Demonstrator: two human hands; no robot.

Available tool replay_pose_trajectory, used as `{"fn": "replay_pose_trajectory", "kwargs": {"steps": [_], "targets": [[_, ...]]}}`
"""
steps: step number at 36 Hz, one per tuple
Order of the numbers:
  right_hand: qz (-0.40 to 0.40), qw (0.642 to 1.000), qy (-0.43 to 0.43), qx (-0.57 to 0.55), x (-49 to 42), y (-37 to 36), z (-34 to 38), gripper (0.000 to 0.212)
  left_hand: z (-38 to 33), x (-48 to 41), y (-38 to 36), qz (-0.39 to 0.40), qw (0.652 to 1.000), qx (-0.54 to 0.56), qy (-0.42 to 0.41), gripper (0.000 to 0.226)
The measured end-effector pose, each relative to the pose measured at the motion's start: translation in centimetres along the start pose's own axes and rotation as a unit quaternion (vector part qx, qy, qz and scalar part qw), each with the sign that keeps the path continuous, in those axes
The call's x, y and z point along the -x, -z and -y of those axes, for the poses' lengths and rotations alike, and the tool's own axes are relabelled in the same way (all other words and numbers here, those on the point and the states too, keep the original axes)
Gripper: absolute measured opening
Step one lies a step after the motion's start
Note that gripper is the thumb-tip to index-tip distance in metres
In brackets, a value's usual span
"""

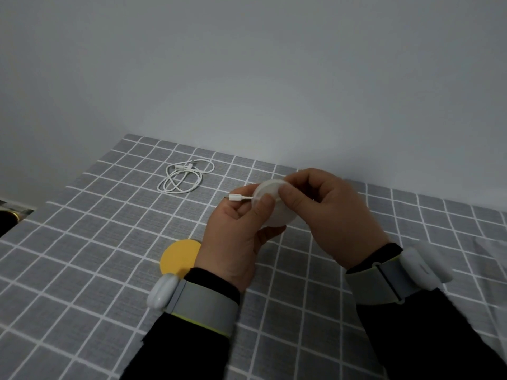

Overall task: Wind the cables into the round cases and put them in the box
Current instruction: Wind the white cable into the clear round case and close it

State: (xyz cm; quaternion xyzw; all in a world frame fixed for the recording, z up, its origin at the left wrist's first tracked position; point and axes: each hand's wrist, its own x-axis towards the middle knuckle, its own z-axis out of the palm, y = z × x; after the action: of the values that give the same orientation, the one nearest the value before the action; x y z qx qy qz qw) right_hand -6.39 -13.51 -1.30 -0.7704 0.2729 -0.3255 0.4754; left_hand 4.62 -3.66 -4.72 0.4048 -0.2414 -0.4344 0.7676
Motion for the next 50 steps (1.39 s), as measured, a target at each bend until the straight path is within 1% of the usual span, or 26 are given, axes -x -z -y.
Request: {"fn": "replay_pose_trajectory", "kwargs": {"steps": [5, 9, 11, 13, 15, 16, 18, 20, 23, 25, 27, 29, 31, 34, 37, 39, 41, 42, 44, 45, 47, 50], "targets": [[0.034, 0.999, -0.031, 0.002, 0.0, 0.0, -0.2, 0.017, 0.2, 0.0, -0.1, -0.033, 0.999, -0.015, 0.020, 0.040], [0.049, 0.998, -0.024, 0.026, 0.1, 0.0, 0.3, 0.014, 0.4, -0.1, 0.2, -0.053, 0.998, -0.023, 0.024, 0.039], [0.025, 0.999, -0.035, 0.017, 0.0, 0.1, 0.3, 0.009, 0.4, -0.1, 0.2, -0.054, 0.998, -0.022, 0.026, 0.040], [-0.008, 0.998, -0.055, -0.015, -0.2, 0.3, 0.1, 0.006, 0.4, -0.2, 0.2, -0.051, 0.998, -0.029, 0.029, 0.041], [-0.026, 0.994, -0.082, -0.060, -0.3, 0.4, 0.0, 0.008, 0.4, -0.2, 0.0, -0.049, 0.998, -0.026, 0.029, 0.043], [-0.028, 0.991, -0.097, -0.085, -0.2, 0.5, 0.1, 0.008, 0.4, -0.1, 0.0, -0.050, 0.998, -0.021, 0.029, 0.042], [-0.016, 0.987, -0.118, -0.109, -0.1, 0.6, 0.3, 0.010, 0.5, -0.1, 0.0, -0.056, 0.998, -0.026, 0.027, 0.030], [0.008, 0.988, -0.131, -0.079, 0.3, 0.7, 0.4, 0.016, 0.6, 0.0, -0.1, -0.055, 0.997, -0.045, 0.032, 0.023], [0.031, 0.991, -0.128, -0.026, 0.4, 0.6, 0.4, 0.016, 0.7, 0.0, 0.0, -0.050, 0.996, -0.068, 0.043, 0.023], [0.018, 0.989, -0.139, -0.042, 0.4, 0.5, 0.5, 0.015, 0.6, -0.1, 0.2, -0.051, 0.995, -0.072, 0.039, 0.023], [-0.005, 0.984, -0.159, -0.084, 0.7, 0.9, 1.0, 0.013, 0.4, 0.3, -0.4, -0.049, 0.995, -0.081, 0.034, 0.029], [-0.020, 0.976, -0.181, -0.121, 0.9, 1.3, 1.4, 0.010, 0.3, 0.5, -0.6, -0.063, 0.993, -0.102, 0.014, 0.028], [-0.028, 0.968, -0.195, -0.154, 1.3, 1.7, 1.8, 0.011, 0.0, 0.8, -0.8, -0.084, 0.987, -0.134, -0.013, 0.024], [-0.038, 0.961, -0.202, -0.185, 2.5, 3.2, 2.8, 0.012, -0.3, 1.3, -2.1, -0.079, 0.976, -0.199, -0.046, 0.025], [-0.041, 0.955, -0.208, -0.206, 3.7, 4.8, 3.8, 0.016, -0.5, 1.8, -3.5, -0.058, 0.962, -0.261, -0.056, 0.040], [-0.043, 0.953, -0.210, -0.216, 4.5, 5.8, 4.3, 0.015, -1.0, 2.1, -4.5, -0.036, 0.952, -0.299, -0.057, 0.050], [-0.052, 0.952, -0.208, -0.218, 6.0, 7.6, 5.2, 0.013, -1.8, 2.9, -6.7, -0.001, 0.945, -0.323, -0.054, 0.053], [-0.050, 0.952, -0.208, -0.218, 6.0, 7.6, 5.2, 0.011, -2.1, 2.9, -6.9, 0.009, 0.943, -0.329, -0.042, 0.048], [-0.060, 0.951, -0.204, -0.226, 7.6, 9.4, 6.1, 0.007, -2.7, 3.8, -9.3, 0.051, 0.936, -0.346, -0.035, 0.030], [-0.060, 0.950, -0.206, -0.228, 7.6, 9.5, 6.2, 0.005, -2.8, 3.7, -9.5, 0.061, 0.933, -0.353, -0.024, 0.024], [-0.075, 0.948, -0.200, -0.234, 9.2, 11.3, 7.3, 0.006, -3.2, 4.6, -11.7, 0.093, 0.928, -0.362, -0.011, 0.019], [-0.085, 0.947, -0.199, -0.238, 10.9, 13.5, 8.2, 0.007, -3.5, 5.4, -14.2, 0.111, 0.931, -0.348, 0.015, 0.016]]}}
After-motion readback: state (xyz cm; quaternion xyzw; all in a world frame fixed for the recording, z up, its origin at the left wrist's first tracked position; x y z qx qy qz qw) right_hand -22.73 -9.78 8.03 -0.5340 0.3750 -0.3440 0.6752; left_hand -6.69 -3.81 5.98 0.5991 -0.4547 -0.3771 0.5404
